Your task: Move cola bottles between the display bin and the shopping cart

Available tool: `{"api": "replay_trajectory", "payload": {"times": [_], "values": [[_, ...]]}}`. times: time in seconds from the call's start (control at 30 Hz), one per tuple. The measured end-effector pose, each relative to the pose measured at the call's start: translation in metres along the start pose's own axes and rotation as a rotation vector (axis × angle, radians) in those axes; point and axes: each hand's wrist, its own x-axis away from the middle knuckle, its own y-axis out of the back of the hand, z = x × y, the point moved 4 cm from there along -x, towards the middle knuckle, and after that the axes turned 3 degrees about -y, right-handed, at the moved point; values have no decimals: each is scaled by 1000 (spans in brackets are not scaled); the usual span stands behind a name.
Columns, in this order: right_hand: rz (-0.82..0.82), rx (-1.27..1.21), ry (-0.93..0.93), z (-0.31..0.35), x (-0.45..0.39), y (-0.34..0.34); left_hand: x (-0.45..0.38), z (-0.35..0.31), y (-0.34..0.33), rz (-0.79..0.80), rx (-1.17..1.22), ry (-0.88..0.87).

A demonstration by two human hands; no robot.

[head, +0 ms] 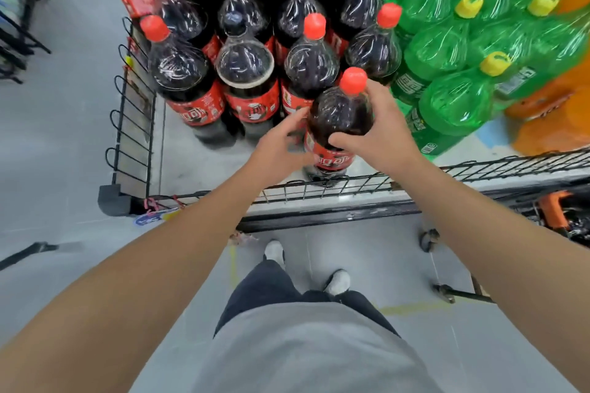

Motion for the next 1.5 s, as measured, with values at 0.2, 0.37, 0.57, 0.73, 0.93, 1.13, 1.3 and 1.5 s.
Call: {"api": "replay_trajectory", "payload": {"times": [0.2,0.37,0.57,0.73,0.93,1.13,1.3,1.5], "values": [[113,8,-50,-9,-3,13,-6,-5,-18,7,-23,-30],[95,1,-80,-13,-2,21,-9,-1,-38,-120,3,-32],[101,55,-95,-16,-10,38,-19,-4,-56,-179,59,-23],[109,116,-85,-23,-14,54,-27,-9,-74,-239,78,-12],[91,109,-83,-33,-10,70,-31,-13,-97,-269,144,0],[68,158,-72,-38,-4,77,-34,-20,-107,-270,131,6],[45,159,-65,-37,-3,73,-34,-24,-105,-267,120,18],[53,177,-35,-28,-4,69,-26,-27,-102,-305,108,20]]}}
